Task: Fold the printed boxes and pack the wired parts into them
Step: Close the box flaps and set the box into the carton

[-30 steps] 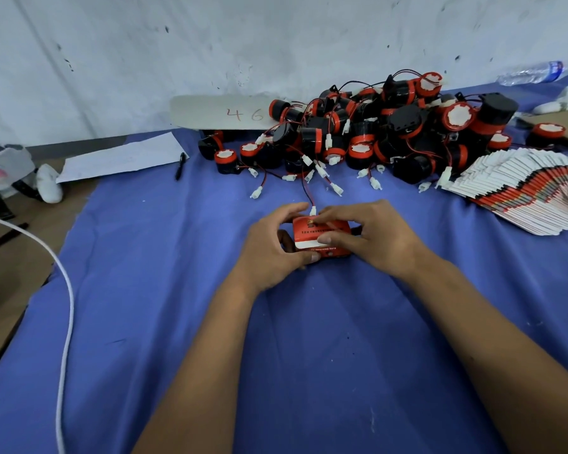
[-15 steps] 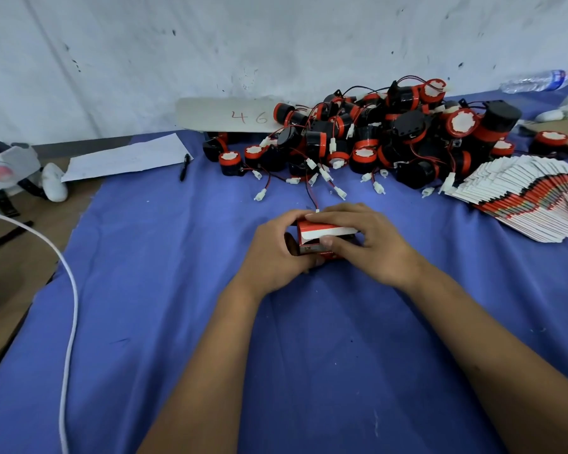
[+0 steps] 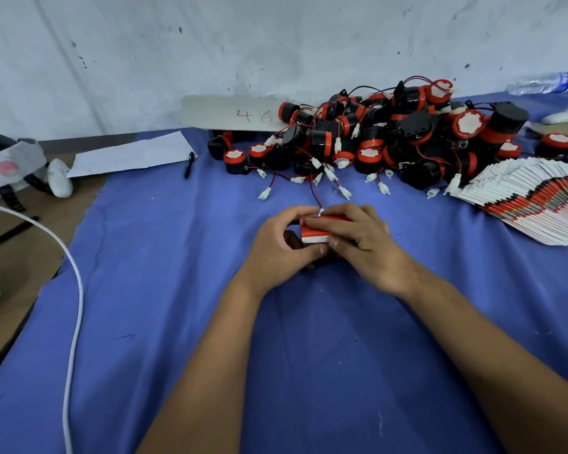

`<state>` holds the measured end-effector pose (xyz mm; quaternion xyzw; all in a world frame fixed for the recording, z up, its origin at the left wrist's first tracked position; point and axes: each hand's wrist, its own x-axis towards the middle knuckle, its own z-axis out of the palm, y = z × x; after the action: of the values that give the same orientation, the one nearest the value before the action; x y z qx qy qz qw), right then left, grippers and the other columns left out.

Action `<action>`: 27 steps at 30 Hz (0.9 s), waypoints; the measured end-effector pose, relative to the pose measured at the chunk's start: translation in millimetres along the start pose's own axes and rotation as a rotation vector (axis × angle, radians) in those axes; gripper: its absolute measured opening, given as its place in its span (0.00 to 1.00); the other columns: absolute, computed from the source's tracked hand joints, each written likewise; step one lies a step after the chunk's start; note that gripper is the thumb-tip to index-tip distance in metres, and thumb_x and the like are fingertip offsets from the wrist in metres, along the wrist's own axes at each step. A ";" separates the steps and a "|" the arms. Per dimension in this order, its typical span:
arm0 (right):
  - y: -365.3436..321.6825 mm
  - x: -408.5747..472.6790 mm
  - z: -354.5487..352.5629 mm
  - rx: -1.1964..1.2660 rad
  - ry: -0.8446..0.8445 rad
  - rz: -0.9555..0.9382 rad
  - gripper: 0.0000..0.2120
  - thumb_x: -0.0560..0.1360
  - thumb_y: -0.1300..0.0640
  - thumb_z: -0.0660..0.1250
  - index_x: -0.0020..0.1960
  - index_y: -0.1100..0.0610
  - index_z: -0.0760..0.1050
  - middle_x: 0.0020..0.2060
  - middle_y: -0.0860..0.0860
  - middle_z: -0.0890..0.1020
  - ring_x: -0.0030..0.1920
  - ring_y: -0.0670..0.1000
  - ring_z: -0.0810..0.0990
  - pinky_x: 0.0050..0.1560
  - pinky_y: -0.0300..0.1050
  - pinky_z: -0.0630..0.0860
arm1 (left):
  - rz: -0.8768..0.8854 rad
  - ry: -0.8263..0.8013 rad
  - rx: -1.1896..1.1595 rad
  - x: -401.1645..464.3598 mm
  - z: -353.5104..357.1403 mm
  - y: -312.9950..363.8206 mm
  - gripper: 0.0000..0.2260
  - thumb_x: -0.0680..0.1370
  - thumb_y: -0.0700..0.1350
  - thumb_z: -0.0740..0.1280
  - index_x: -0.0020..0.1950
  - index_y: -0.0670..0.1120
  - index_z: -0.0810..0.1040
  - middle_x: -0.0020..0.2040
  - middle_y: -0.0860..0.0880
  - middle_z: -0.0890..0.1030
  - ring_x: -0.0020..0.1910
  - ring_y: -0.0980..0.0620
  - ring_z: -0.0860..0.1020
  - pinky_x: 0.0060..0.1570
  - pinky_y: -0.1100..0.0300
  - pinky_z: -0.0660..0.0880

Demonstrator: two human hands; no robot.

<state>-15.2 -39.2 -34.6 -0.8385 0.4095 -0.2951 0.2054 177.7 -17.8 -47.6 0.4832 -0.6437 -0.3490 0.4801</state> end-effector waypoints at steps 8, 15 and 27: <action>5.4 1.3 -6.3 0.213 -0.024 0.002 0.20 0.82 0.65 0.64 0.66 0.44 0.79 0.68 0.42 0.76 0.69 0.47 0.70 0.70 0.43 0.65 | -0.001 0.073 -0.066 -0.6 -3.9 4.7 0.11 0.75 0.36 0.77 0.56 0.45 0.85 0.59 0.49 0.85 0.40 0.46 0.84 0.40 0.51 0.84; 16.3 -1.1 -15.2 0.614 0.049 0.095 0.10 0.77 0.65 0.72 0.54 0.55 0.87 0.62 0.45 0.83 0.65 0.43 0.80 0.64 0.45 0.79 | 0.065 0.140 -0.131 0.9 -2.9 4.2 0.10 0.71 0.31 0.78 0.44 0.46 0.86 0.62 0.46 0.84 0.64 0.51 0.81 0.62 0.54 0.79; 24.6 0.3 -17.5 0.569 0.093 0.040 0.11 0.76 0.68 0.72 0.53 0.56 0.87 0.54 0.47 0.87 0.61 0.44 0.82 0.63 0.42 0.78 | 0.067 0.120 -0.162 -2.7 -3.4 5.8 0.08 0.76 0.30 0.72 0.48 0.42 0.87 0.51 0.51 0.88 0.56 0.53 0.85 0.51 0.62 0.81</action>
<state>-40.6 -55.6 -35.9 -0.7243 0.3359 -0.4322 0.4194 179.5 -13.4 -42.0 0.4408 -0.5992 -0.3541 0.5668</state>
